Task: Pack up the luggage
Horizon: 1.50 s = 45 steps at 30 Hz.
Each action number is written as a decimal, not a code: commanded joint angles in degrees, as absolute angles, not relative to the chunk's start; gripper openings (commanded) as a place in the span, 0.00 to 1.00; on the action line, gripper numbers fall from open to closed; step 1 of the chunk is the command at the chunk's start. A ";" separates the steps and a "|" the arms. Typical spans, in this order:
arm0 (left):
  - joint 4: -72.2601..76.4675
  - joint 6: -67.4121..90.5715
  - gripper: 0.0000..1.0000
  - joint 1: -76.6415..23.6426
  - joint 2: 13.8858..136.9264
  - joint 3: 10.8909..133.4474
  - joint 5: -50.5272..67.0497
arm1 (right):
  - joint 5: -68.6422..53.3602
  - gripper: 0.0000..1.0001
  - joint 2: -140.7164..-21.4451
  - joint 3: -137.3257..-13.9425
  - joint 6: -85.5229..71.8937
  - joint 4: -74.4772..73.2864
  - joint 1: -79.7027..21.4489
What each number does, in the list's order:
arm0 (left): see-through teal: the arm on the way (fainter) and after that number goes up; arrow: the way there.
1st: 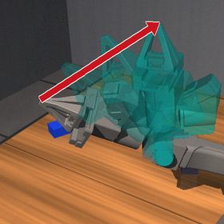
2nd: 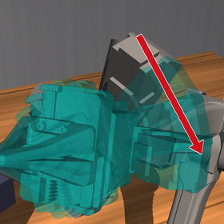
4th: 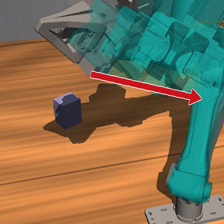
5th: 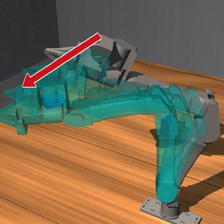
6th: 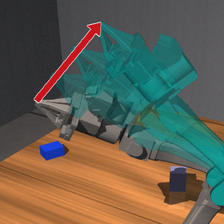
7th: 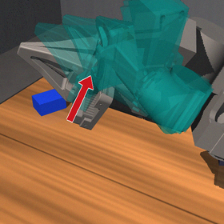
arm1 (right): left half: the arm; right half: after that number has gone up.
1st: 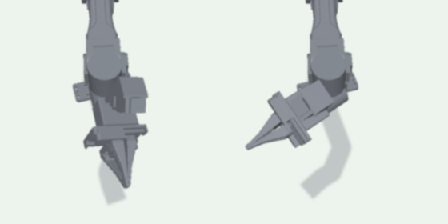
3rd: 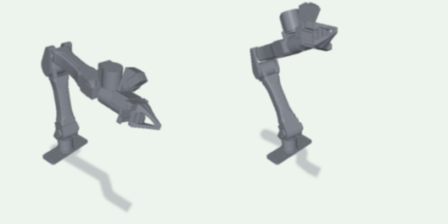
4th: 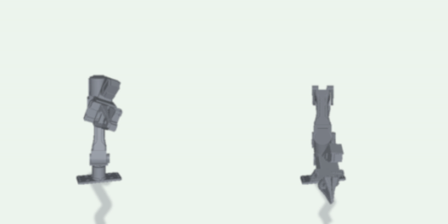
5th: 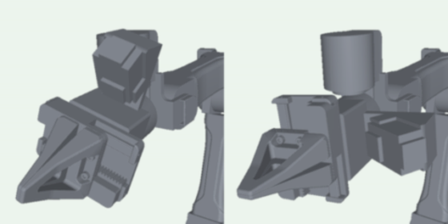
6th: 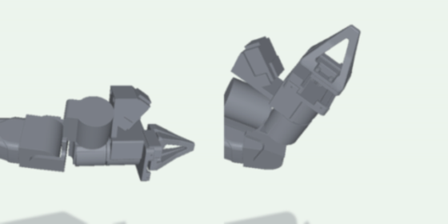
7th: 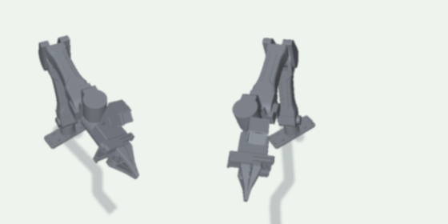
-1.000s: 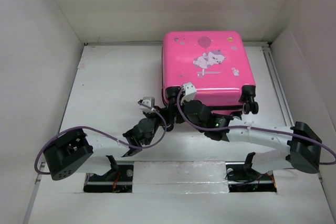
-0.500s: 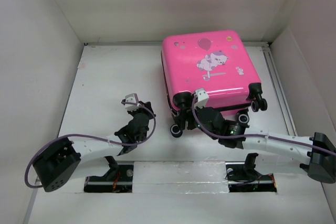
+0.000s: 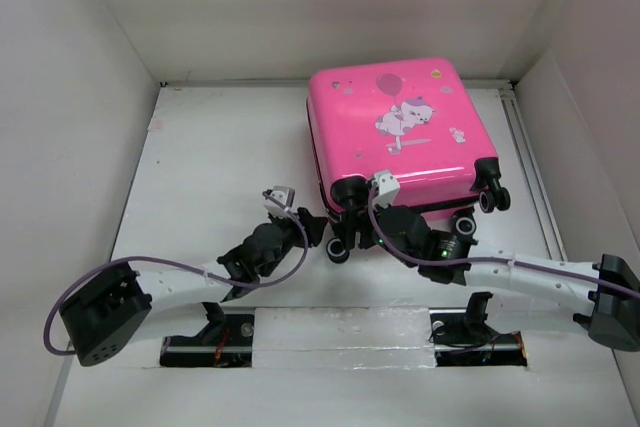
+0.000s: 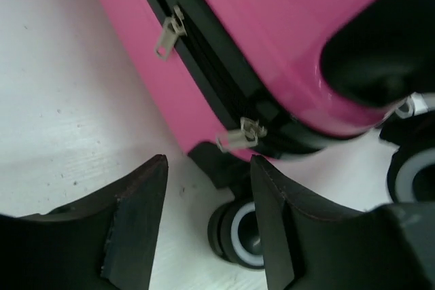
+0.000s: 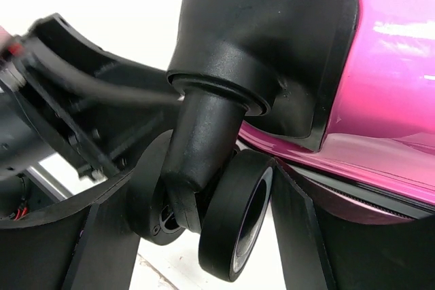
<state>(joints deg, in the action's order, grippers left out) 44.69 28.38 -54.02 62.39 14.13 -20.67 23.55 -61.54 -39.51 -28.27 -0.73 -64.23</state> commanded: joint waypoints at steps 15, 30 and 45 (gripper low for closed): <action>50.19 21.37 0.44 -54.14 71.89 21.01 -19.94 | 20.92 0.00 -62.67 -42.71 -27.60 3.78 -65.30; 51.77 18.11 0.00 -54.14 71.36 24.34 -22.68 | 19.34 0.00 -61.52 -39.99 -28.74 4.83 -65.30; 37.10 22.14 0.37 -54.14 64.17 19.78 -20.30 | 21.18 0.00 -60.29 -39.99 -28.04 4.31 -65.30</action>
